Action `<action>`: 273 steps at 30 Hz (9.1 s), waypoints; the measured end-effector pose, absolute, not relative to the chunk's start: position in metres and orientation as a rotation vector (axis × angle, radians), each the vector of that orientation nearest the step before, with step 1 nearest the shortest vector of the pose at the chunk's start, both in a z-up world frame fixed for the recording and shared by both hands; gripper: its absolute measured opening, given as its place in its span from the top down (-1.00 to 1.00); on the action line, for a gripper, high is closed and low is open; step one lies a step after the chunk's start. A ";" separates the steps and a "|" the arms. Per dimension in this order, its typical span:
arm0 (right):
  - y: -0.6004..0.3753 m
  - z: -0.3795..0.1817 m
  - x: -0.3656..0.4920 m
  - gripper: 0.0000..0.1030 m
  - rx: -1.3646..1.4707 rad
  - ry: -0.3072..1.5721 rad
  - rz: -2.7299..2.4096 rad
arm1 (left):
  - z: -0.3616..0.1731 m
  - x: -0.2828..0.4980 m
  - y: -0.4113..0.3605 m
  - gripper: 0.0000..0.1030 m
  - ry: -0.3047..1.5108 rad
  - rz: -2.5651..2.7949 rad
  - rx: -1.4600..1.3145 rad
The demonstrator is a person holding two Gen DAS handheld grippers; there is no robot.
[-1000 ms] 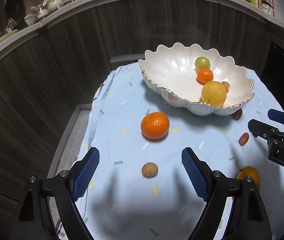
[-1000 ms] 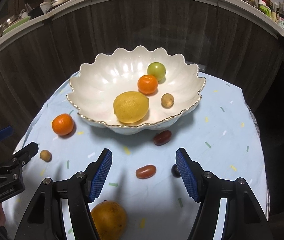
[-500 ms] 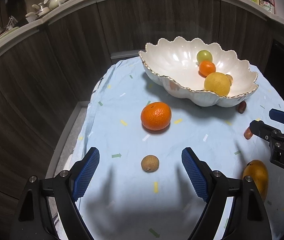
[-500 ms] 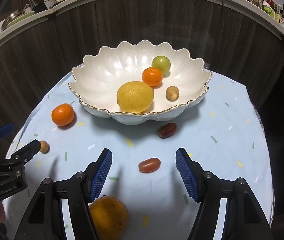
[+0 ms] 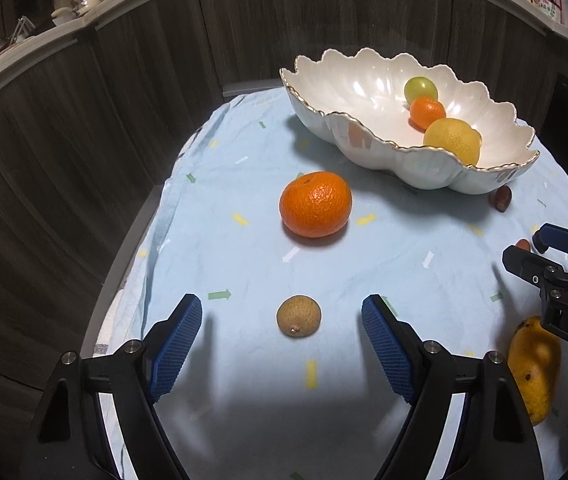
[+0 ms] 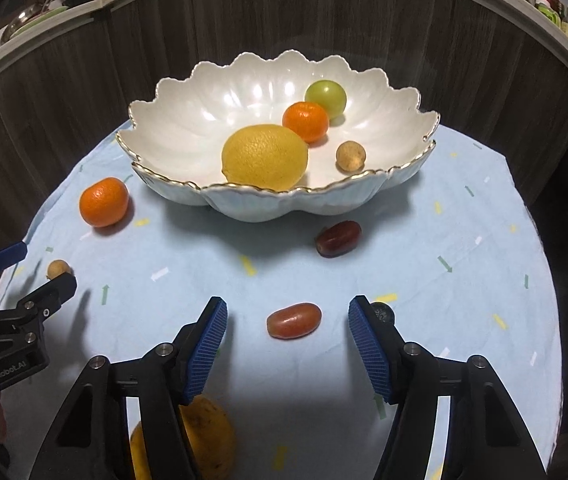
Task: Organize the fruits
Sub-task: 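Close the left tool on the small brown kiwi while the right tool grasps a red date, then carry the kiwi and date over the white bowl and open both tools, then withdraw both open tools toward the yellow mango and the dark blueberry, then close the left tool on the yellow mango while the right tool grasps the blueberry, then carry the mango and blueberry over the bowl and open both tools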
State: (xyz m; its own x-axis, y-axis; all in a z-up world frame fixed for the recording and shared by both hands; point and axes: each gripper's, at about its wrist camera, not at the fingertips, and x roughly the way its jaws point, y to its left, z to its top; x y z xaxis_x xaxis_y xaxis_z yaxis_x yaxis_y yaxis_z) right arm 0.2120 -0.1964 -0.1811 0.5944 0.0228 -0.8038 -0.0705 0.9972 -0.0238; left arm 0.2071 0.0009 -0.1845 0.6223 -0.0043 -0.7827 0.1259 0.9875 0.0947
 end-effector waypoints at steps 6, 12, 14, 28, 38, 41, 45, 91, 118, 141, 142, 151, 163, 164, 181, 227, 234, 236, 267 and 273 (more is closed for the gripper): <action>-0.200 -0.191 0.216 -0.13 -0.046 0.963 0.049 | -0.193 0.211 -0.001 -0.35 0.925 -0.080 0.143; -0.202 -0.194 0.217 -0.02 -0.021 0.962 0.054 | -0.196 0.212 -0.004 -0.19 0.926 -0.081 0.146; -0.203 -0.193 0.217 0.05 -0.015 0.961 0.056 | -0.195 0.212 -0.005 -0.10 0.927 -0.088 0.142; -0.205 -0.190 0.214 0.43 -0.006 0.964 0.067 | -0.194 0.210 -0.007 0.54 0.922 -0.107 0.141; -0.201 -0.180 0.210 0.43 -0.002 0.945 0.084 | -0.187 0.208 -0.005 0.54 0.910 -0.121 0.126; -0.201 -0.176 0.208 0.43 -0.001 0.934 0.084 | -0.182 0.206 -0.006 0.54 0.900 -0.122 0.125; -0.202 -0.170 0.203 0.43 0.003 0.919 0.083 | -0.175 0.204 -0.007 0.54 0.888 -0.124 0.125; -0.245 -0.085 0.245 0.43 0.035 0.738 0.032 | -0.089 0.274 -0.054 0.54 0.764 -0.211 0.129; -0.243 -0.109 0.288 0.41 0.050 0.811 0.074 | -0.117 0.323 -0.065 0.27 0.837 -0.250 0.146; -0.247 -0.081 0.255 -0.21 0.045 0.744 0.010 | -0.085 0.293 -0.059 -0.41 0.776 -0.183 0.173; -0.248 -0.080 0.252 -0.21 0.045 0.743 0.006 | -0.084 0.290 -0.059 -0.42 0.774 -0.180 0.173; -0.256 -0.077 0.225 -0.22 0.051 0.735 -0.024 | -0.073 0.264 -0.063 -0.46 0.767 -0.188 0.164; -0.275 -0.086 0.199 -0.23 0.051 0.751 -0.034 | -0.080 0.225 -0.077 -0.46 0.786 -0.203 0.155; -0.275 -0.088 0.197 -0.23 0.044 0.754 -0.030 | -0.081 0.223 -0.077 -0.46 0.789 -0.201 0.155; -0.279 -0.115 0.173 -0.22 -0.026 0.783 0.056 | -0.109 0.172 -0.089 -0.47 0.824 -0.171 0.144; -0.268 -0.199 0.216 0.00 -0.238 0.884 0.399 | -0.186 0.136 -0.142 -0.02 0.964 -0.088 0.087; -0.266 -0.200 0.218 0.44 -0.239 0.868 0.418 | -0.193 0.138 -0.140 0.02 0.977 -0.092 0.071; -0.265 -0.199 0.218 0.57 -0.241 0.866 0.421 | -0.193 0.138 -0.140 0.02 0.977 -0.097 0.065; -0.262 -0.128 0.178 0.58 -0.166 0.779 0.328 | -0.141 0.135 -0.122 0.04 0.893 -0.146 0.034; -0.261 -0.108 0.174 0.58 -0.140 0.755 0.303 | -0.124 0.143 -0.113 0.04 0.867 -0.152 0.021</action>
State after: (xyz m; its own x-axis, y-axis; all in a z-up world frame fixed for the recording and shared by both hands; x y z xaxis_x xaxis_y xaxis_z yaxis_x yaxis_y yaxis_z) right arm 0.1737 -0.2607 -0.1076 0.6871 0.2201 -0.6924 -0.3202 0.9472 -0.0167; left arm 0.1434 -0.1131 -0.1243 0.6373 -0.1248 -0.7604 0.1419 0.9889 -0.0434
